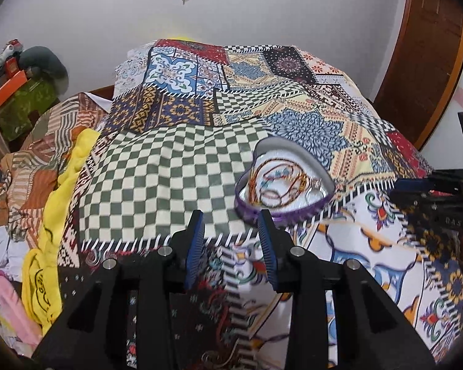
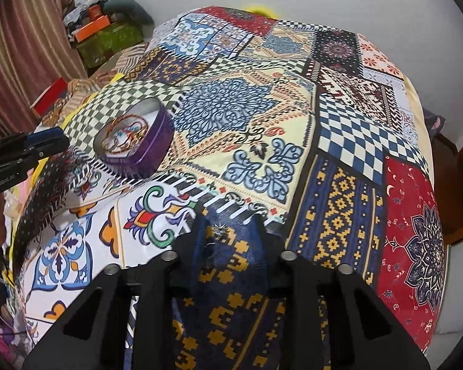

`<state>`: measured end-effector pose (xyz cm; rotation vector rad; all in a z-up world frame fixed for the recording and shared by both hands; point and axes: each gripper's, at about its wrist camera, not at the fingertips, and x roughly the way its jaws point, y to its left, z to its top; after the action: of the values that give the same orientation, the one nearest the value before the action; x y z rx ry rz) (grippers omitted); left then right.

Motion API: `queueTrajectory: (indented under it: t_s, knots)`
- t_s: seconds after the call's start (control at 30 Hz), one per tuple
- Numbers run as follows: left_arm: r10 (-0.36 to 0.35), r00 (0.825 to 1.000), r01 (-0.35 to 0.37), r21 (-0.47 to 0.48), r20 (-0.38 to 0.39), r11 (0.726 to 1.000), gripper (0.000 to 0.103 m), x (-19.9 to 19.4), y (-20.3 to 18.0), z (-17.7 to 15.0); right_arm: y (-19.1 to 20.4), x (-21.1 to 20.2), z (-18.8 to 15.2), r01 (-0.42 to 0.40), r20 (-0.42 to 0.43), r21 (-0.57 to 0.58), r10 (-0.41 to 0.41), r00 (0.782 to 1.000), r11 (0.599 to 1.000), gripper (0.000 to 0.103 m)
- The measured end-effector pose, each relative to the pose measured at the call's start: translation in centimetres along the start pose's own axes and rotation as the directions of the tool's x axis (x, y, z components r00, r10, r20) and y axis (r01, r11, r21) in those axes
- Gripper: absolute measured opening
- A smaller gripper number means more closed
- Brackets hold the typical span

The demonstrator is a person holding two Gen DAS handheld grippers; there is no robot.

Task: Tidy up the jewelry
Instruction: 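Withdraw both open tools up and away from the heart tin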

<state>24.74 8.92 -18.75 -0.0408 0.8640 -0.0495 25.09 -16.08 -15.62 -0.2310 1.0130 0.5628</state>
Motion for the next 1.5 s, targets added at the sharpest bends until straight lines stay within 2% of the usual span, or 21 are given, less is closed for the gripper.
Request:
queueTrajectory:
  t_s: [0.13,0.3,0.47,0.8,0.87,0.93,1.17,1.4,1.5]
  knots:
    - [0.014,1.0,-0.014,-0.007,0.0,1.0,0.035,-0.4,0.2,-0.9,0.5,0.0,-0.2,0.0,0.009,-0.004,0.0,1.0,1.0,0.01]
    - [0.003,1.0,-0.003,-0.038,0.002,0.999,0.035,-0.9,0.6,-1.8,1.0,-0.1,-0.3,0.027,0.02,-0.014,-0.027,0.999,1.0,0.009]
    - [0.009,1.0,-0.009,-0.051,0.014,0.999,0.035,-1.6,1.3,-2.0,1.7,-1.2,0.7,0.017,0.046,-0.018,-0.016,0.999,1.0,0.009]
    - [0.037,0.999,-0.035,-0.047,0.03,0.998,0.035,-2.5,2.1,-3.0,6.4,-2.1,5.8,-0.078,0.121,-0.071,0.086,0.989,0.994,0.009]
    - [0.038,0.999,-0.036,-0.049,0.033,0.998,0.038,-2.7,2.4,-3.3,7.2,-1.7,6.5,-0.091,0.121,-0.082,0.1,0.988,0.993,0.009]
    - [0.038,0.999,-0.036,-0.06,0.034,0.998,0.042,-2.8,2.9,-3.7,8.0,-0.8,7.1,-0.107,0.108,-0.091,0.117,0.987,0.99,0.009]
    - [0.036,0.999,-0.035,-0.093,0.016,0.995,0.042,-2.6,4.2,-4.3,8.9,3.0,8.4,-0.146,0.007,-0.067,0.147,0.989,0.987,0.009]
    - [0.022,1.0,-0.02,-0.096,0.021,0.995,0.042,-2.9,4.1,-4.5,8.7,4.8,8.8,-0.227,-0.116,0.005,0.226,0.967,0.974,0.009]
    - [0.017,0.999,-0.014,-0.089,0.033,0.996,0.042,-3.4,3.6,-4.2,8.7,4.1,8.9,-0.221,-0.103,0.012,0.221,0.97,0.975,0.01]
